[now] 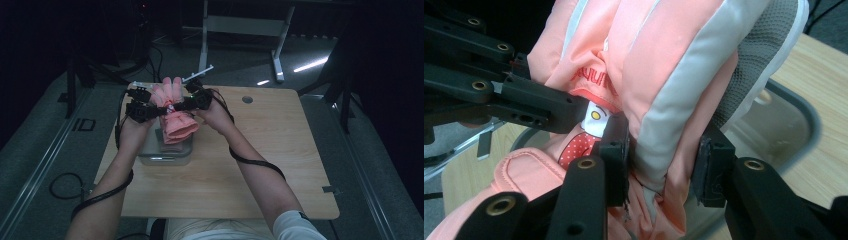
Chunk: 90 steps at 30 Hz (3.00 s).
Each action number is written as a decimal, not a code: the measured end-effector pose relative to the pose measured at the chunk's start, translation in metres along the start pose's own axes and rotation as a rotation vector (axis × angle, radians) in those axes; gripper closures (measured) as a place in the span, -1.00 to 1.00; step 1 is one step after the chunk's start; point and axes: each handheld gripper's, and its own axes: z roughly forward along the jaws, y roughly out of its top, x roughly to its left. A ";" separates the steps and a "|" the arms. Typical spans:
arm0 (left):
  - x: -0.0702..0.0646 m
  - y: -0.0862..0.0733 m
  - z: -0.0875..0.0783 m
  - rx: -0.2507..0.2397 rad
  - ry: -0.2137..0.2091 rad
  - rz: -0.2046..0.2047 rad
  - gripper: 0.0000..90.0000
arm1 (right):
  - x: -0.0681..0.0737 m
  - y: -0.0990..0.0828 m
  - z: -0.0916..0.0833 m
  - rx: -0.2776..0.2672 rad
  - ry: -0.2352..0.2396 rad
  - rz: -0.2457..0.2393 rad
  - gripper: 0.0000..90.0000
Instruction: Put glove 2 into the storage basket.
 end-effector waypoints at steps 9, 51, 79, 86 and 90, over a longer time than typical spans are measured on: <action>0.021 -0.015 0.010 0.008 -0.004 -0.058 0.75 | 0.002 0.005 0.028 0.053 0.004 -0.013 0.42; 0.058 -0.044 0.063 0.176 0.065 -0.100 0.17 | -0.019 -0.025 0.097 0.186 -0.029 0.136 0.19; 0.046 -0.043 0.076 0.238 0.163 0.010 0.21 | -0.032 -0.030 0.095 0.207 -0.088 0.154 0.01; 0.047 -0.036 0.070 0.222 0.177 -0.008 0.13 | -0.024 -0.022 0.091 0.186 -0.074 0.151 0.05; 0.047 -0.032 0.064 0.199 0.181 0.000 0.06 | -0.023 -0.016 0.084 0.163 -0.062 0.147 0.03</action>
